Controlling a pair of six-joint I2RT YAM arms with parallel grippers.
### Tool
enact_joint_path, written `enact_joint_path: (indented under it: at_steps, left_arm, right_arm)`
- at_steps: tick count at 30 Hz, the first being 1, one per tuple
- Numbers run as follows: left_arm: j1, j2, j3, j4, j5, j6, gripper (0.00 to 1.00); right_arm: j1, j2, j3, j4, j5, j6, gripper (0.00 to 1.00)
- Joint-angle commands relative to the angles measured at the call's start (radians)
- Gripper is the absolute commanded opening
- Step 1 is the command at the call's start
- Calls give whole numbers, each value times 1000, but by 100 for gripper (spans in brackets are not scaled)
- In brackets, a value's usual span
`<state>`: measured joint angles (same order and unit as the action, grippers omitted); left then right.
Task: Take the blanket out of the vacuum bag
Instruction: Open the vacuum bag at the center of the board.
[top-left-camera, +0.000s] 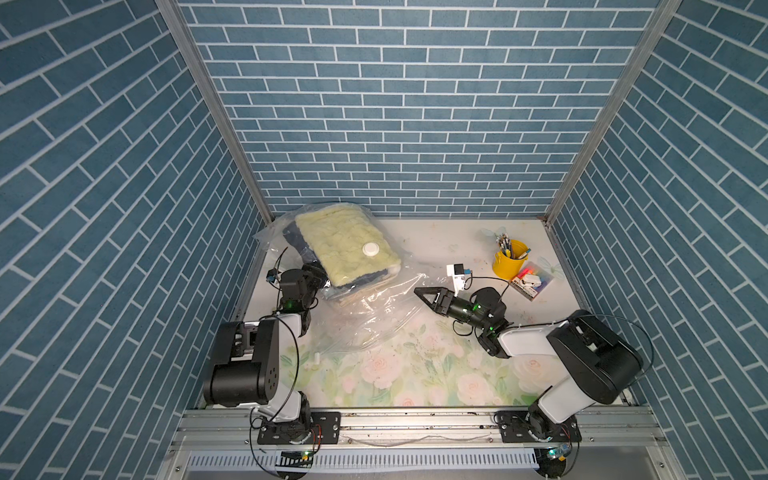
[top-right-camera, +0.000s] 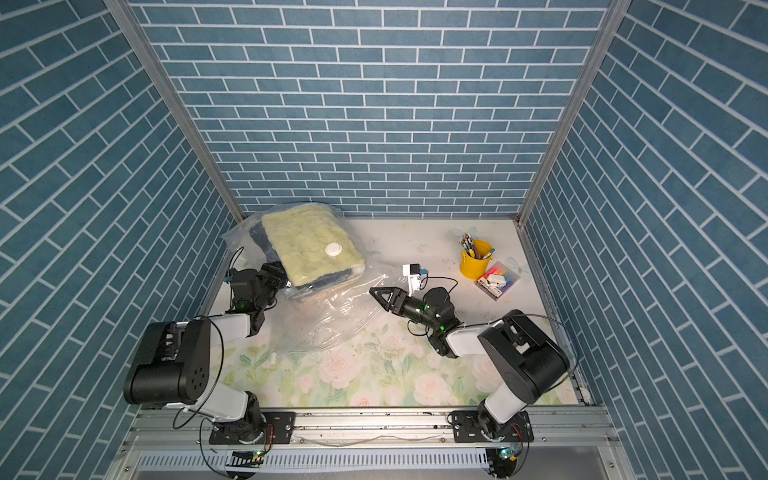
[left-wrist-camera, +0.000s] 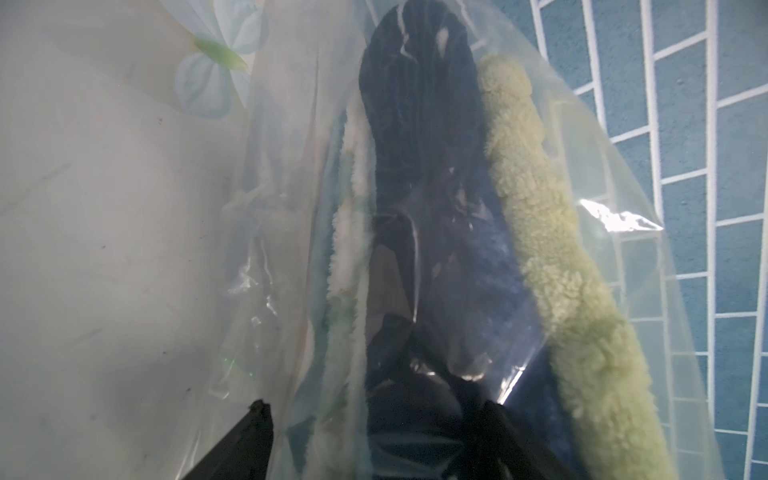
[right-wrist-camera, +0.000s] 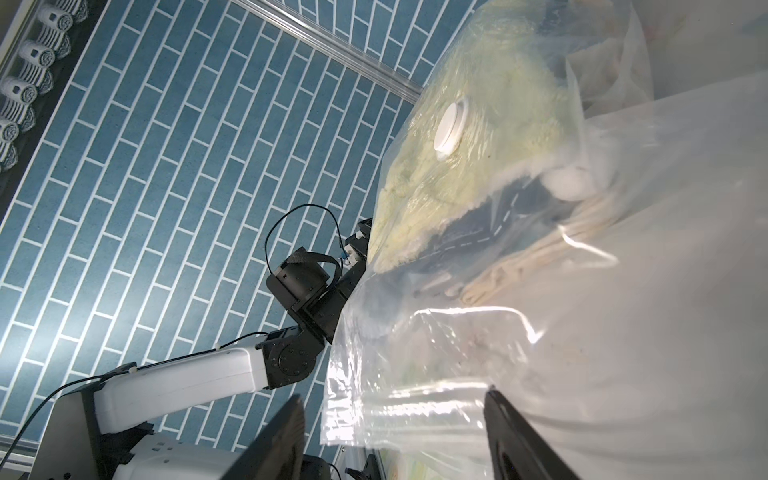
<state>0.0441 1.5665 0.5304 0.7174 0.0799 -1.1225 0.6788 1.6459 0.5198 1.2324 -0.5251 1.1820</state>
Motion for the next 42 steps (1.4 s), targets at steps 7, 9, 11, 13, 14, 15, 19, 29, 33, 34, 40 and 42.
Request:
enact_joint_path:
  at_steps: [7,9,11,13,14,15,19,29,33,34,40,42]
  left_arm:
    - [-42,151,85,226,43,-24,83]
    - [-48,176,97,257,33,-35,83]
    - [-56,206,116,295,22,-41,83]
    - [-62,244,161,311,18,-40,83]
    - [-62,261,185,303,24,-40,82]
    - [-65,276,212,287,37,-40,81]
    - [-75,202,192,187,18,13,78]
    - [-239,-334,241,-758,-470,354,98]
    - [-345,-423,264,-964,-520,436,97]
    - [-389,-426,276,-1026,-561,458,96]
    - [-732,-330,384,-1319,-750,526,88]
    - [-857,-264,445,-1417,-851,523,88]
  right_arm:
    - [-11,156,167,71,-52,47,68]
    - [-20,174,182,74,-58,44,67]
    - [-35,185,200,49,-59,30,67]
    - [-50,190,222,20,-62,11,67]
    - [-54,190,227,6,-64,3,67]
    - [-55,187,233,-7,-67,-8,66]
    - [-57,136,224,-88,-65,-65,66]
    - [-90,-33,89,-192,-43,-119,66]
    - [-134,-99,22,-214,-45,-118,65]
    - [-145,-117,5,-217,-46,-117,65]
    - [-184,-188,-62,-260,-81,-132,63]
    - [-202,-212,-93,-260,-90,-128,62]
